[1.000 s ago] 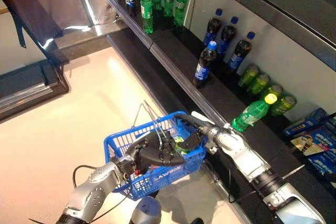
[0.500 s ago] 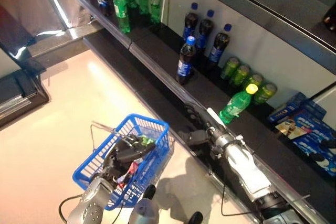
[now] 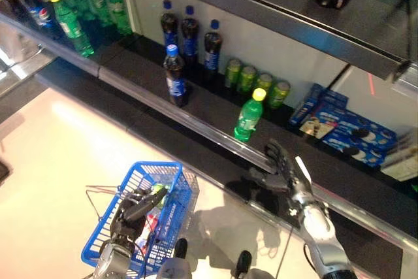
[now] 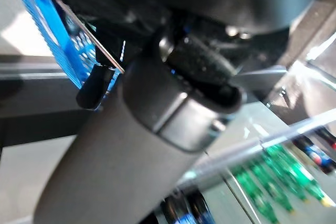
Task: Pick up the drink and place into the basket.
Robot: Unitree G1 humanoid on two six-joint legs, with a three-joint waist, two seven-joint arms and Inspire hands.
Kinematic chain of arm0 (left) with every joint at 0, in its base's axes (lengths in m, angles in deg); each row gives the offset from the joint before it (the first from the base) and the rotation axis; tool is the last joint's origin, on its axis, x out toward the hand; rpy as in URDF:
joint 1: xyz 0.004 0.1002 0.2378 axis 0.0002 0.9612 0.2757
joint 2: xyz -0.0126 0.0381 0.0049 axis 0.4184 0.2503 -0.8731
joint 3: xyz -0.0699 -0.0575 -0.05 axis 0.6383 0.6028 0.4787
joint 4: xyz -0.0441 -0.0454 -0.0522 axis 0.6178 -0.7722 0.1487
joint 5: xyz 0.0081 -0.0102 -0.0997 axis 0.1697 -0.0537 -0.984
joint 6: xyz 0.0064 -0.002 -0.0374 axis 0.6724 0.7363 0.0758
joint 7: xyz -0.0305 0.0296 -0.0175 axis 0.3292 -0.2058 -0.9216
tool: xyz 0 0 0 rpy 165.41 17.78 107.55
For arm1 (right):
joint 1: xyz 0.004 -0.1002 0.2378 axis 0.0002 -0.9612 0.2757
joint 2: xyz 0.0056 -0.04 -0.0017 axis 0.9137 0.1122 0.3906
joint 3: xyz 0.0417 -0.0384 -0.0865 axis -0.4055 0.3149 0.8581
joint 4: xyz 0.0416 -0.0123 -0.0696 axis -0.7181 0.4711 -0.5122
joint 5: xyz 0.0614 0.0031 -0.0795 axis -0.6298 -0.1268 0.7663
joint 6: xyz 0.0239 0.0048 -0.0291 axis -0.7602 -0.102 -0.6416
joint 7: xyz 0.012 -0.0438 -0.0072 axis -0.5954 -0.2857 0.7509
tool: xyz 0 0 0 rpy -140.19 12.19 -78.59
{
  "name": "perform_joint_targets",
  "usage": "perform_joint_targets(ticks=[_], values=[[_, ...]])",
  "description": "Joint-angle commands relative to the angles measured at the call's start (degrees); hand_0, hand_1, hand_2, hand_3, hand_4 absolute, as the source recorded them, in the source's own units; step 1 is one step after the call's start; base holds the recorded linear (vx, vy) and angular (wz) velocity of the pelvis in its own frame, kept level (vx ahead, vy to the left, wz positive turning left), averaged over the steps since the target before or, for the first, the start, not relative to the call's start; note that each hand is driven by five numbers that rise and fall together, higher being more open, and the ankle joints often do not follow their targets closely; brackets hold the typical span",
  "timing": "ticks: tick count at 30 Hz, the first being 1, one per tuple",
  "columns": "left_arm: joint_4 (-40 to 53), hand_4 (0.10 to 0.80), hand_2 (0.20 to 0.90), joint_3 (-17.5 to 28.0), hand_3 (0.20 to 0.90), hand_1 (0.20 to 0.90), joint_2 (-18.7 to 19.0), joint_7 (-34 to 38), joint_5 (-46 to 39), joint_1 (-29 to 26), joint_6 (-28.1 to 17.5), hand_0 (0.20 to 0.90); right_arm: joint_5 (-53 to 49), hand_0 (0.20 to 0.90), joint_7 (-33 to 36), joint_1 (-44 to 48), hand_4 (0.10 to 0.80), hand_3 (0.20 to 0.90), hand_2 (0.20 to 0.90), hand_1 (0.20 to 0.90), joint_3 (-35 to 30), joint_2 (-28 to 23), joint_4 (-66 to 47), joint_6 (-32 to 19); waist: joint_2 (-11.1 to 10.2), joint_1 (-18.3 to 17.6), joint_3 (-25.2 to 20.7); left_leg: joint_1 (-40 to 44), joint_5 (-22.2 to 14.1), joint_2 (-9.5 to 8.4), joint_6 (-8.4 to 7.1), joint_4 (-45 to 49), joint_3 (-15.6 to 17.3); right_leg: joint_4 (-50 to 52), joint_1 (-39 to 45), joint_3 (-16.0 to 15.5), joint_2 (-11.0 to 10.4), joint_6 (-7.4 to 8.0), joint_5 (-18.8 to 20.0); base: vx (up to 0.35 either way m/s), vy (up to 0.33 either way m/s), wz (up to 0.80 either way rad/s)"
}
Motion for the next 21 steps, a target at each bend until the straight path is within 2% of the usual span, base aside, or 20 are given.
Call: perform_joint_targets(ticks=[1,5,7,9,15,19,21], values=[[8.2,0.1,0.3,5.2,0.2,0.3,0.8,-8.1,-3.8,-8.0,-15.4,0.3,-4.9,0.9,2.6,-2.1,0.8,0.9,0.9,0.9,-1.2,-2.4,-0.2,-6.0,4.2,-1.1,-11.7,0.3,-1.5,-1.28,3.15,-0.2,2.7,2.4,0.0,2.3,-0.4,0.6,0.3,0.009,0.016,-0.22],[-1.3,0.1,0.3,6.4,0.2,0.3,1.2,-6.1,-2.0,-9.3,-16.8,0.3,-6.9,0.9,4.9,-2.8,0.8,0.9,0.9,0.9,-4.1,-2.2,6.1,-6.4,4.3,-3.1,-11.9,0.6,-2.0,-1.38,3.06,-0.2,3.4,2.0,-0.3,4.0,-0.1,0.58,0.8,0.009,0.006,-0.11],[-3.3,0.1,0.3,6.6,0.2,0.3,1.5,-5.6,-1.7,-9.8,-16.9,0.3,-7.2,0.9,5.3,-2.7,0.8,0.9,0.9,0.9,-4.6,-2.2,7.4,-6.4,4.3,-3.5,-11.9,0.7,-2.0,-1.37,3.0,-0.2,3.5,1.9,-0.3,4.5,0.0,0.55,1.0,0.01,-0.001,-0.07],[-10.6,0.1,0.3,7.3,0.2,0.3,1.7,-3.9,0.4,-11.3,-18.0,0.3,-8.5,0.9,6.9,-2.6,0.8,0.9,0.9,0.9,-6.0,-1.8,13.2,-6.5,4.4,-4.7,-12.2,0.8,-2.2,-1.29,2.8,-0.2,4.3,1.8,-0.7,5.8,0.3,0.48,1.2,0.017,-0.001,-0.21],[-18.6,0.1,0.3,7.4,0.2,0.3,2.3,-1.8,1.5,-12.7,-18.3,0.3,-9.3,0.9,6.4,-1.4,0.8,0.9,0.9,0.9,-6.8,-2.1,22.2,-8.1,4.5,-5.8,-12.3,1.2,-2.7,-1.35,2.85,-0.2,5.0,1.6,-1.2,7.5,0.7,0.19,1.4,0.006,0.002,-0.21],[-19.9,0.1,0.3,7.4,0.2,0.3,2.5,-1.8,1.9,-12.9,-18.2,0.3,-9.6,0.9,6.3,-1.2,0.8,0.9,0.9,0.9,-7.1,-2.2,24.1,-8.5,4.5,-5.9,-12.3,1.3,-2.8,-1.36,2.84,-0.2,5.2,1.6,-1.2,7.7,0.8,0.14,1.4,0.005,-0.001,-0.15],[-25.3,0.1,0.3,6.6,0.2,0.3,3.0,-2.2,3.7,-13.3,-17.4,0.3,-10.3,0.9,4.8,-0.1,0.8,0.9,0.9,0.9,-8.0,-2.9,32.7,-9.1,4.6,-6.1,-12.5,1.6,-3.1,-1.29,2.82,-0.2,6.0,1.8,-1.3,7.8,0.8,0.03,1.2,0.01,-0.01,-0.08]])
